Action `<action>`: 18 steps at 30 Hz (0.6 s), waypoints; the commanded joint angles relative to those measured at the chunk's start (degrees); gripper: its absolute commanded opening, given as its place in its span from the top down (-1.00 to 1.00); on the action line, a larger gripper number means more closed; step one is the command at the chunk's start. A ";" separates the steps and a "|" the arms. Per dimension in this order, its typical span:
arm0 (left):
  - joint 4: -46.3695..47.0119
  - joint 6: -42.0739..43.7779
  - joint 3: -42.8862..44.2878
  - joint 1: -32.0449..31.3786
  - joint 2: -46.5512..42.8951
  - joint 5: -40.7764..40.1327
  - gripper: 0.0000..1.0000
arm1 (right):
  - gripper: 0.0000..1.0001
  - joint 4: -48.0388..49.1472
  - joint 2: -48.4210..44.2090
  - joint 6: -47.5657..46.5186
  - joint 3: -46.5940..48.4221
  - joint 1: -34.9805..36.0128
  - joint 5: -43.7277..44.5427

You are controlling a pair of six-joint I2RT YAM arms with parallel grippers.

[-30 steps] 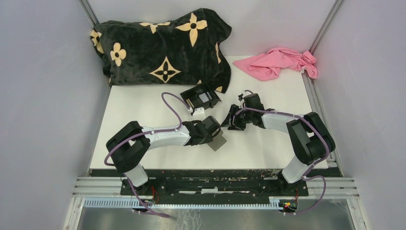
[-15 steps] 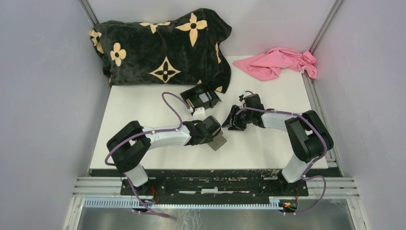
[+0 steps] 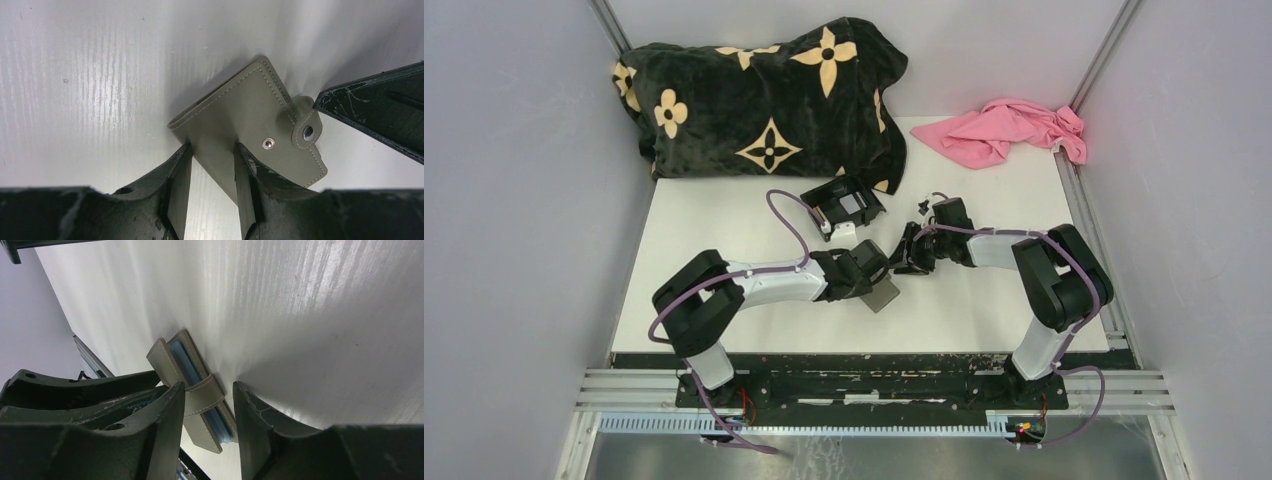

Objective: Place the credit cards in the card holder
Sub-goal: Close the card holder at the center of the board.

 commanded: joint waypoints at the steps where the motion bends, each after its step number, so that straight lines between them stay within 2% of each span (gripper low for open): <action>1: -1.42 2.69 0.65 -0.16 2.91 -0.30 0.13 | 0.07 0.54 0.48 -0.80 -1.43 -0.10 -0.55; 18: -0.99 2.38 1.19 -0.11 4.02 0.44 0.13 | 0.08 2.06 -0.17 0.08 -2.87 0.93 -1.09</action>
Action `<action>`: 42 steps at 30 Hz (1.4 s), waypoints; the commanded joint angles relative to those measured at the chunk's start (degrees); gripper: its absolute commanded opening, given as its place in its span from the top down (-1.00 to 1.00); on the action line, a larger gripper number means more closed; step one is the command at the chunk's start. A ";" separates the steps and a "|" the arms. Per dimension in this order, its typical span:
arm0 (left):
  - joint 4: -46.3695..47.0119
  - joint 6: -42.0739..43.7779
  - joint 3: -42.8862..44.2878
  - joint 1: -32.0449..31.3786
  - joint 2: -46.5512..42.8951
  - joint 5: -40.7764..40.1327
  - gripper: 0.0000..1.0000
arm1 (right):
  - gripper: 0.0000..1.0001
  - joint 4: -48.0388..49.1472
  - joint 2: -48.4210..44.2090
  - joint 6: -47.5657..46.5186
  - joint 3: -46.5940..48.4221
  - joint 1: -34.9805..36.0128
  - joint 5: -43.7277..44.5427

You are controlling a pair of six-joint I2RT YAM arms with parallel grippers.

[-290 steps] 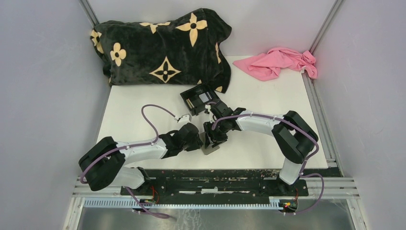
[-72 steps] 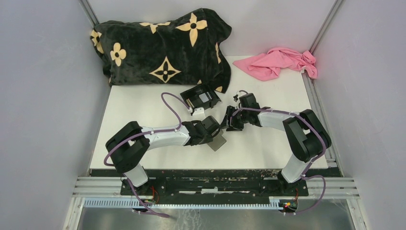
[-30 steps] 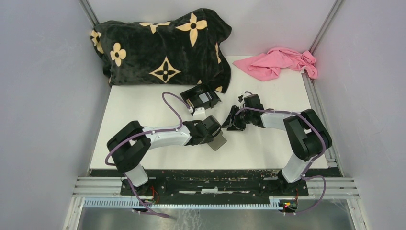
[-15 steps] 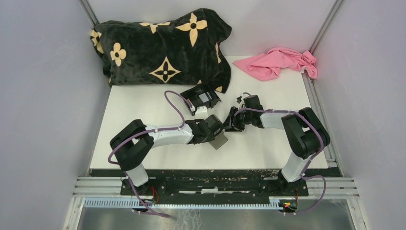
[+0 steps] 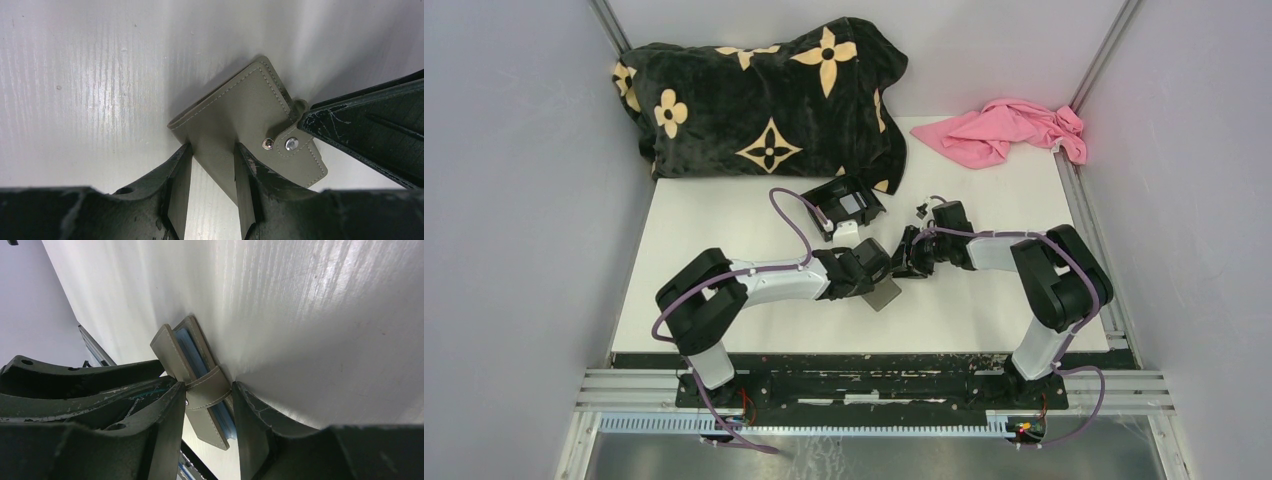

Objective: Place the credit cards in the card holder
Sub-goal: Close the card holder at the center of the board.

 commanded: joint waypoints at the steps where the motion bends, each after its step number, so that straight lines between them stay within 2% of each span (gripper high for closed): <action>1: -0.89 1.87 -0.24 -0.20 2.75 0.58 0.14 | 0.08 0.63 -0.20 -0.19 -1.27 0.63 1.31; 21: 0.00 2.32 -0.02 -0.25 3.27 1.24 0.13 | 0.10 0.61 -0.38 0.75 -1.10 3.64 2.75; 42: 0.51 2.66 0.07 -0.27 3.74 1.38 0.14 | 0.10 -5.04 -2.05 -4.26 -2.68 7.17 3.82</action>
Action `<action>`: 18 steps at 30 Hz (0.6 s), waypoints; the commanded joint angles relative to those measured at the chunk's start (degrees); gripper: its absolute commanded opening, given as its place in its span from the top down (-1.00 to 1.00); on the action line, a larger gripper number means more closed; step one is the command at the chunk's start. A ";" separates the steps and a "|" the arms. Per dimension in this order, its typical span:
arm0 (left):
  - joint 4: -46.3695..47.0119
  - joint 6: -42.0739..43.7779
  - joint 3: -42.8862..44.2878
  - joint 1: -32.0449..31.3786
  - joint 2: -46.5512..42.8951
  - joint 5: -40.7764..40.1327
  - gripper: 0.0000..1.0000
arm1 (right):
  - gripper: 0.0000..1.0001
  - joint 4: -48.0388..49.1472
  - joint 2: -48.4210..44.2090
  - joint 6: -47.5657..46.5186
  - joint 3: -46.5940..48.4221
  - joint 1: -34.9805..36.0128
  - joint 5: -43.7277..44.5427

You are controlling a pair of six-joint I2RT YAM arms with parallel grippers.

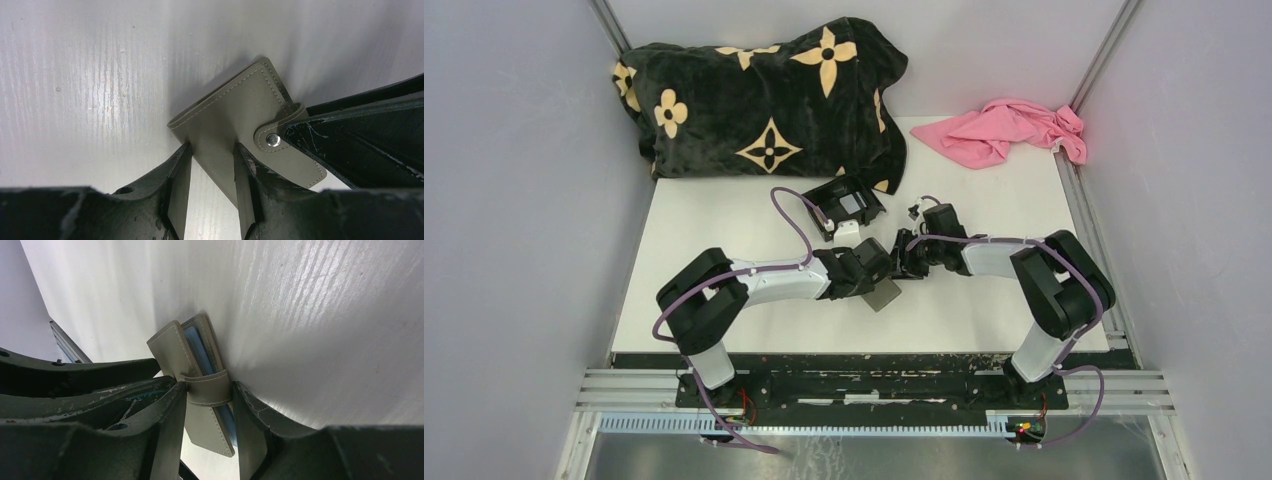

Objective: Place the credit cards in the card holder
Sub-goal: Close the card holder at the center of the board.

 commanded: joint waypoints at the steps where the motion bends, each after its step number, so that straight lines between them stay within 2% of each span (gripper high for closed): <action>1: 0.51 2.31 -0.19 -0.27 3.54 1.37 0.14 | 0.10 -5.99 0.02 -2.17 -1.77 2.97 -1.31; 18: 0.34 2.47 -0.53 -0.26 3.38 0.93 0.14 | 0.10 -11.45 -1.17 -5.17 -0.40 5.07 0.67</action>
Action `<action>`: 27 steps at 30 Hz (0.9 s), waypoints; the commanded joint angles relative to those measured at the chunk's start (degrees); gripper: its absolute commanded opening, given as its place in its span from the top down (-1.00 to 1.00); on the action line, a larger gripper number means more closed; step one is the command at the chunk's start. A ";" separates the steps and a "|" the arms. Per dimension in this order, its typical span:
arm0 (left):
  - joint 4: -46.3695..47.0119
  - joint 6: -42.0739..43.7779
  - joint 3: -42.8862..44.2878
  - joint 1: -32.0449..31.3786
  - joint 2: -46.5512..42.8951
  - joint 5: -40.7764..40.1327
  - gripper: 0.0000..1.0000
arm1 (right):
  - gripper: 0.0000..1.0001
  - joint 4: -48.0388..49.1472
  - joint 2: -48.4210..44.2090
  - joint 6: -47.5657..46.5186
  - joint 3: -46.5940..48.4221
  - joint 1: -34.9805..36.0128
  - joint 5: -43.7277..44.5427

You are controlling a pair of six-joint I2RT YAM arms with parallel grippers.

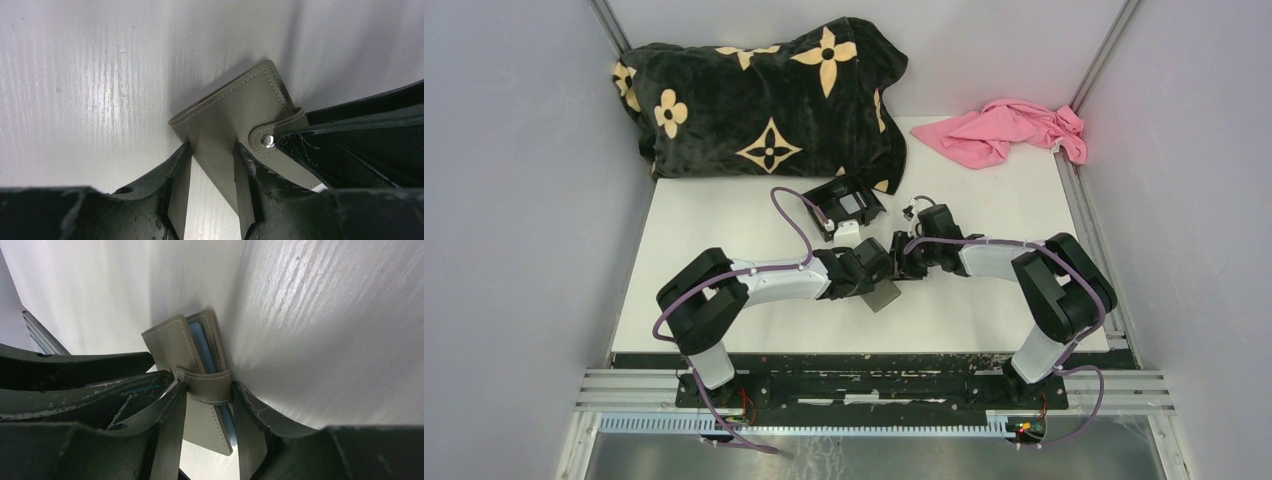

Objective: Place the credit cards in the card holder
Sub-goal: Close the card holder at the center of the board.

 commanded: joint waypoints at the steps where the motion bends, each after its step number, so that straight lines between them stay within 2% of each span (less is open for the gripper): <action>1: 0.36 2.42 -0.62 -0.23 3.30 0.96 0.13 | 0.10 -9.15 -0.42 -1.22 -1.15 2.84 -2.58; 13: 0.36 2.67 -0.77 -0.27 3.67 0.85 0.14 | 0.05 -11.62 -1.94 -1.71 0.74 2.88 -2.26; 20: 0.45 2.89 -0.89 -0.19 3.83 1.22 0.14 | -0.07 -7.51 -1.92 2.91 1.52 2.64 -1.02; 27: 1.32 2.90 -1.90 -0.31 3.57 1.75 0.14 | -0.09 -4.72 -3.13 7.52 0.40 1.84 2.60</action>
